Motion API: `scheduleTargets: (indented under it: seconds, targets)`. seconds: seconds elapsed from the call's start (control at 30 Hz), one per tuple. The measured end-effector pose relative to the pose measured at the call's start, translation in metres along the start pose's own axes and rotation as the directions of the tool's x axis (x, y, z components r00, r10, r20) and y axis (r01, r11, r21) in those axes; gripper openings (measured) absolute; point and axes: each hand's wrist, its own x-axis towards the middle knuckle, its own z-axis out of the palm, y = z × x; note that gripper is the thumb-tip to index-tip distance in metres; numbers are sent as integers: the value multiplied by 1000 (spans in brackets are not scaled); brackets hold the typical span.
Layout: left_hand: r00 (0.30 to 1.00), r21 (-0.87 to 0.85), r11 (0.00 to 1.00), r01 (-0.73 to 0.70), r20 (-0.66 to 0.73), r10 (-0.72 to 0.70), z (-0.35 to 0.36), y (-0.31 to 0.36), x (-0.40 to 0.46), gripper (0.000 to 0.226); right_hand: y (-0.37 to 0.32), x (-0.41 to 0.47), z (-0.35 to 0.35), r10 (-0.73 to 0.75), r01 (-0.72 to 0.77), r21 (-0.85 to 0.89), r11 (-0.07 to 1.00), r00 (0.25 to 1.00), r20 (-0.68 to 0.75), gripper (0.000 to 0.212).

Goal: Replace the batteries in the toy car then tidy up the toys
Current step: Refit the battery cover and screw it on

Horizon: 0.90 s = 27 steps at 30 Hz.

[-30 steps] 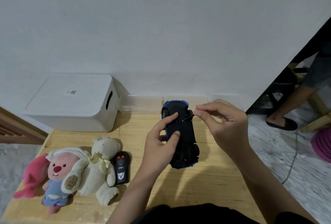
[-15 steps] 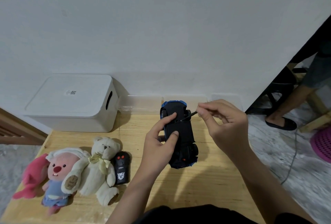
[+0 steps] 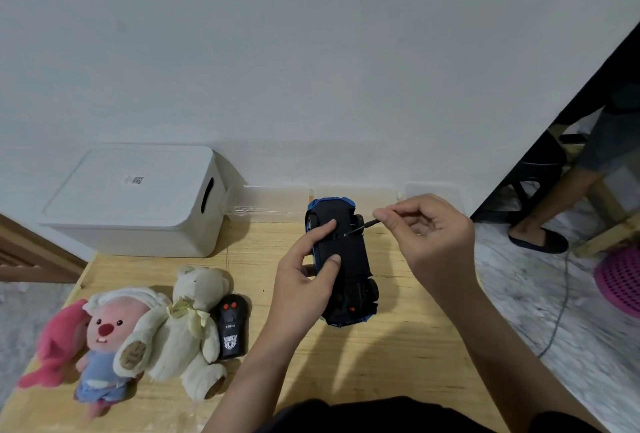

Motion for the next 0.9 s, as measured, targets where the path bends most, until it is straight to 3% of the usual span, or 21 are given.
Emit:
scheduleTargets:
  seconds: [0.17,0.3,0.4,0.5,0.57,0.7,0.9]
  targets:
    - [1000,-7,1000,-2,13,2,1,-2,1,47,3,2,-1,-29,32,-84,996,999,36,42]
    - [1000,-9,1000,5,24,-5,-1,-4,1,47,10,2,-5,23,-17,-142,990,999,41,48]
    - [999,-31,999,10,43,-8,-3,-5,2,47,12,0,-9,229,-227,35,973,972,-49,43]
    - [998,-36,999,14,59,-12,-3,-8,3,48,12,-4,-8,546,-518,326,791,838,5,34]
    - [997,-27,1000,10,77,-8,-1,-12,4,49,15,-13,-1,644,-617,419,666,759,95,33]
    - [994,15,1000,-6,106,4,2,-22,6,53,20,-34,17,657,-652,474,592,731,185,38]
    - [970,50,999,-1,243,-12,-7,-29,8,60,22,-40,26,653,-621,507,598,744,142,34]
